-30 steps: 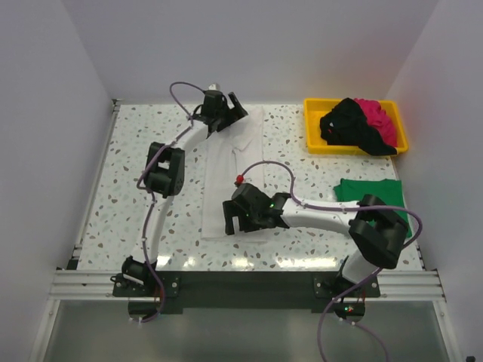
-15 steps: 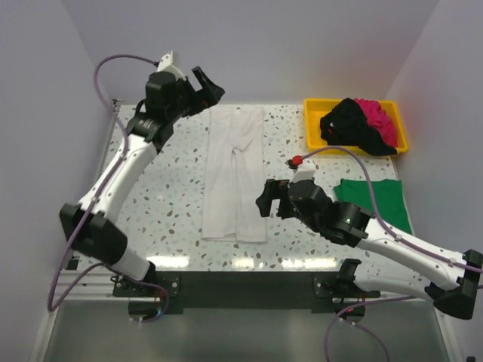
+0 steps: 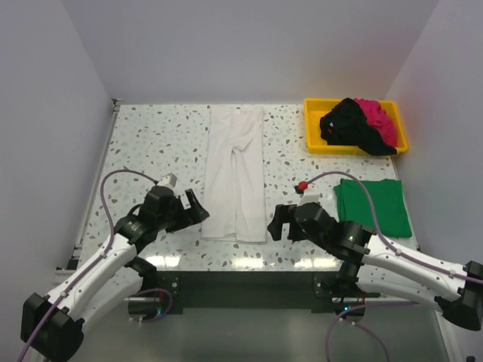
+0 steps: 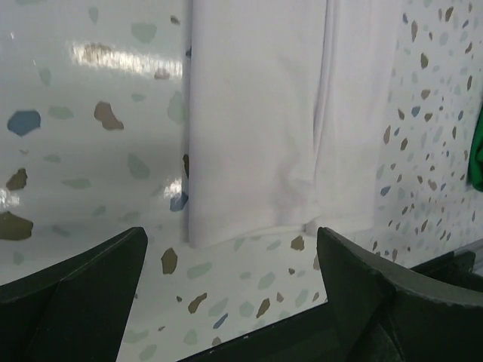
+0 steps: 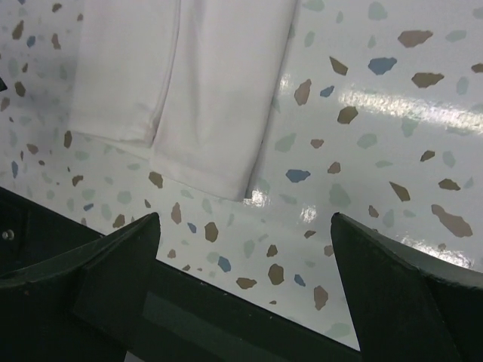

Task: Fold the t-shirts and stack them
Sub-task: Fold the tshirt

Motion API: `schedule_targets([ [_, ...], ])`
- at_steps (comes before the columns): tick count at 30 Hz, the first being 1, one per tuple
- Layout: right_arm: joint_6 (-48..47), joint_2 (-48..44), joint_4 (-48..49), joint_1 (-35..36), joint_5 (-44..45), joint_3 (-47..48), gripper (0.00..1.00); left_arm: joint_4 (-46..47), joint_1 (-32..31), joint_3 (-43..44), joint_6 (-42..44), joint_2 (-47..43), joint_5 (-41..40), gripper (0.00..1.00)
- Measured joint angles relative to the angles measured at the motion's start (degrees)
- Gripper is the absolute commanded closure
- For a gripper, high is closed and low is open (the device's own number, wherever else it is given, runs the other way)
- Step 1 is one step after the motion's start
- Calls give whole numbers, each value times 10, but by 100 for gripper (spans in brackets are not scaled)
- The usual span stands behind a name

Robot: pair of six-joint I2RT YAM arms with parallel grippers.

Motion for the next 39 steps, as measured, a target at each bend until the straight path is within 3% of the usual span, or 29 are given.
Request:
schedule_targets([
  [4,7,41,35,0,-37,-28,1,-1,-9,-72,-9,-46,45,1],
  [7,11,82,68,0,-64,-43,1,0,-12,-101,-15,-33,63,7],
  [17,52,179,146,0,-101,-68,9,83,-19,-124,-28,38,99,51],
  [20,65,191,169,0,-111,-80,14,106,-21,-131,-29,54,104,59],
  [26,82,213,205,0,-112,-91,35,131,-25,-135,-29,78,104,75],
  [32,101,242,238,0,-110,-91,43,139,-26,-135,-29,90,95,84],
  [36,110,263,257,0,-111,-89,70,149,-26,-135,-30,100,91,100],
  [37,111,266,259,0,-111,-89,76,151,-26,-135,-30,101,91,100],
  [38,113,270,260,0,-111,-89,88,153,-26,-135,-28,102,91,100],
  [39,113,273,260,0,-111,-89,92,154,-26,-135,-26,103,91,100],
])
